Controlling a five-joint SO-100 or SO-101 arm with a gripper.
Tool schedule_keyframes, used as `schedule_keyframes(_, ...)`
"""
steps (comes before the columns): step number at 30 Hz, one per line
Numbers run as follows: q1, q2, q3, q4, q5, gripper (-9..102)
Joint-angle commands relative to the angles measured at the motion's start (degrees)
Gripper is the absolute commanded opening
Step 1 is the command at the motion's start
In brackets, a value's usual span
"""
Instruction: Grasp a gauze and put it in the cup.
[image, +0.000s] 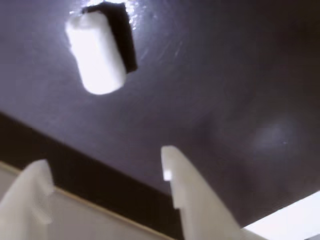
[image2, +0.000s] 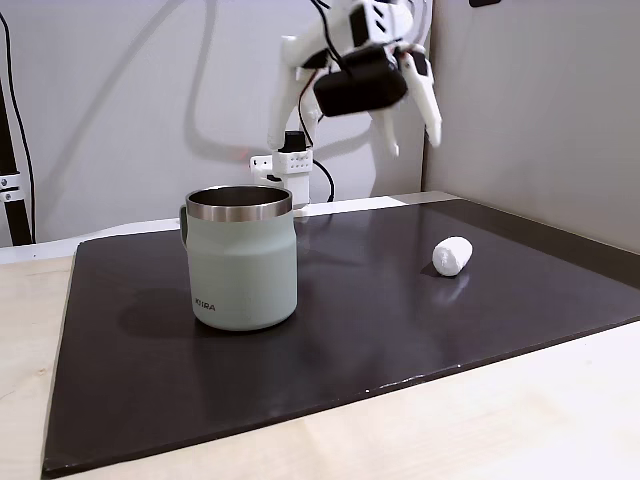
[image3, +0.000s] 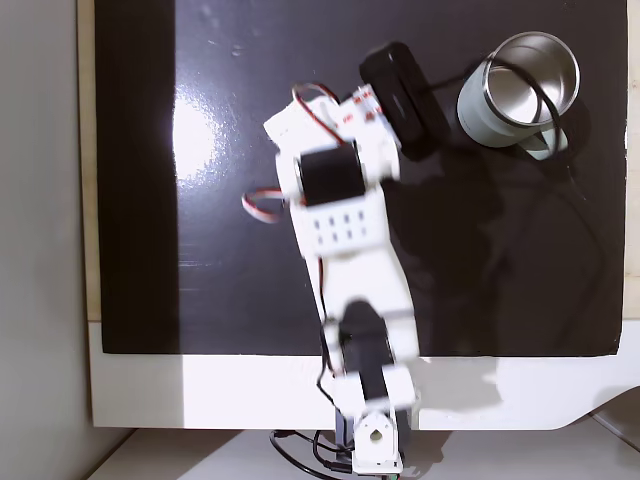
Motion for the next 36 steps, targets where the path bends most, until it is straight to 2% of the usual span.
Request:
schedule_keyframes(1,-1.7,-6.9,-12.9,2.1,-2.3,26)
schedule_keyframes(8,-3.6,-17.1,-16.4,2.1,-2.5,26)
schedule_keyframes(19,-4.0,-32.7,-30.6,2.2,-1.7,27)
schedule_keyframes(36,-4.6,-45.7,-41.4,2.1,-2.1,26)
